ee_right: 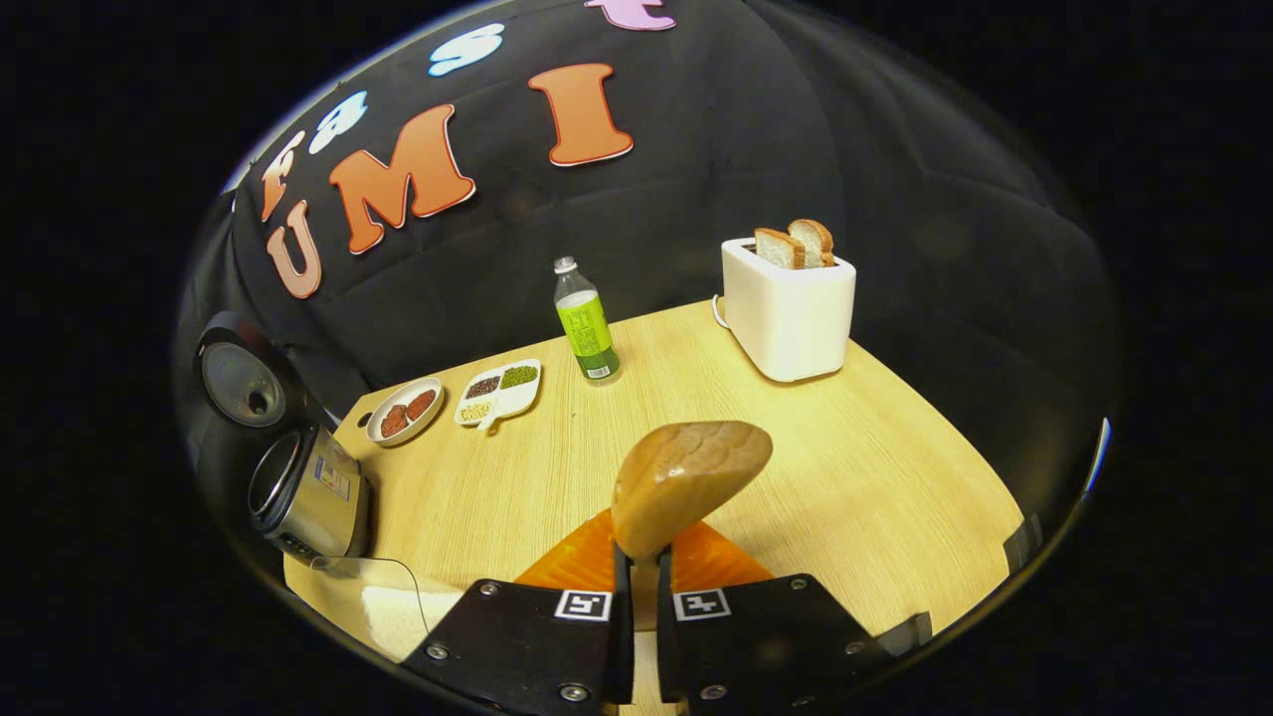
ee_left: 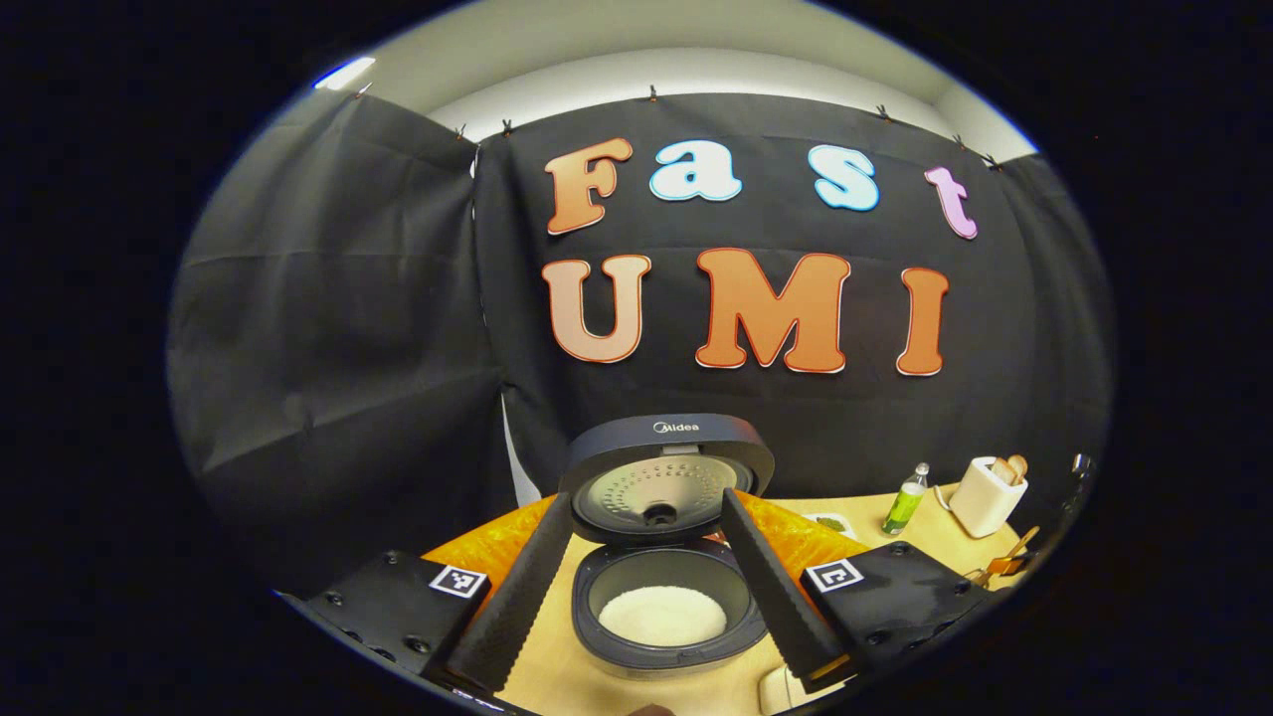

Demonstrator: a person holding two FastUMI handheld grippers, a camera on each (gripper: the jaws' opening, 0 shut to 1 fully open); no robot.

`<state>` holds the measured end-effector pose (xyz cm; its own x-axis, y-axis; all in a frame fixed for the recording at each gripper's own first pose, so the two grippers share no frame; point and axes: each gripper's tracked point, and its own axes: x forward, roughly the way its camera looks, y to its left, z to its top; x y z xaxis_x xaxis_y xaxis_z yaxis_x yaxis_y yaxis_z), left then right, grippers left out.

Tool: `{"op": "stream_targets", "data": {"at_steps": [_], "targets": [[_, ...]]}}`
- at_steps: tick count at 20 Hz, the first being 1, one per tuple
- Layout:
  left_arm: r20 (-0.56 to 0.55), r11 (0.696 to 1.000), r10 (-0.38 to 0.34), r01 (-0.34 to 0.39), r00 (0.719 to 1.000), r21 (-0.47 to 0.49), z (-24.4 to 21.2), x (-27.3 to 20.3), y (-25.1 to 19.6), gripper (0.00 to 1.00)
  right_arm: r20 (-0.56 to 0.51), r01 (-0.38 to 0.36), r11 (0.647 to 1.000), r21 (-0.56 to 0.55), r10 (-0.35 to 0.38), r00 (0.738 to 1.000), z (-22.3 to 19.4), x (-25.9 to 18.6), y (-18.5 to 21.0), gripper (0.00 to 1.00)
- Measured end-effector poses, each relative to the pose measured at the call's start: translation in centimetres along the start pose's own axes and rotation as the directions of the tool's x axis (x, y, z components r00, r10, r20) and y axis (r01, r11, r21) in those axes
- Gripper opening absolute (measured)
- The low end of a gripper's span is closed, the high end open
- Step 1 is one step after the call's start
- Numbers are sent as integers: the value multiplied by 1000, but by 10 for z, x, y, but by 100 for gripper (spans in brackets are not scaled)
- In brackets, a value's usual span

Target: Close the left gripper, press the button to open the rice cooker; take a wooden spoon from the chopstick holder with the right hand, scoop a spoonful of rice and pour it into the rice cooker, then put the wooden spoon back into the chopstick holder.

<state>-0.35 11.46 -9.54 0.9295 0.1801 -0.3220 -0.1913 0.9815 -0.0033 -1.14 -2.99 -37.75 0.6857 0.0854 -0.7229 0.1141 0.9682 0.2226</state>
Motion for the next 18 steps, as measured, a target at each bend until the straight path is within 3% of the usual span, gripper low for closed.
{"op": "stream_targets", "data": {"at_steps": [3, 4, 5, 7, 9, 10, 12, 14, 15, 16, 18], "targets": [[-19, 999, 5, -5, 1000, -38, 11, 20, 11, 94, -70, 40, 999, 18, -39, 997, -5, -4, -16, 14], [-24, 998, 8, -9, 1000, -64, 16, 28, 17, 94, -54, 64, 997, 32, -62, 997, 1, -5, -22, 18], [-24, 996, 4, -6, 1000, -88, 24, 37, 20, 100, -49, 84, 996, 42, -82, 995, 4, -7, -27, 19], [-16, 996, -6, 5, 1000, -92, 50, 54, 24, 94, -47, 92, 995, 50, -90, 995, 13, -17, -33, 26], [-16, 998, -15, 14, 1000, -64, 75, 72, 23, 98, -28, 103, 994, 23, -102, 994, 28, -29, -40, 39], [-42, 996, -31, 27, 999, -86, 84, 81, 19, 97, -15, 106, 994, 8, -106, 994, 36, -35, -41, 52], [-92, 985, -101, 87, 991, -150, 95, 98, 1, 94, 34, 106, 994, -10, -105, 994, 58, -50, -39, 65], [-141, 991, -102, 88, 985, -101, 100, 122, -2, 94, 77, 99, 995, -23, -97, 992, 72, -65, -34, 72], [-176, 994, -99, 88, 979, -71, 96, 133, -6, 94, 92, 92, 995, -28, -90, 992, 77, -72, -31, 68], [-238, 994, -105, 92, 966, -65, 84, 142, -15, 97, 102, 88, 996, -33, -84, 991, 81, -76, -28, 75], [-347, 989, -141, 117, 927, -90, 53, 154, -38, 98, 123, 81, 996, -44, -75, 990, 85, -83, -23, 76]]}}
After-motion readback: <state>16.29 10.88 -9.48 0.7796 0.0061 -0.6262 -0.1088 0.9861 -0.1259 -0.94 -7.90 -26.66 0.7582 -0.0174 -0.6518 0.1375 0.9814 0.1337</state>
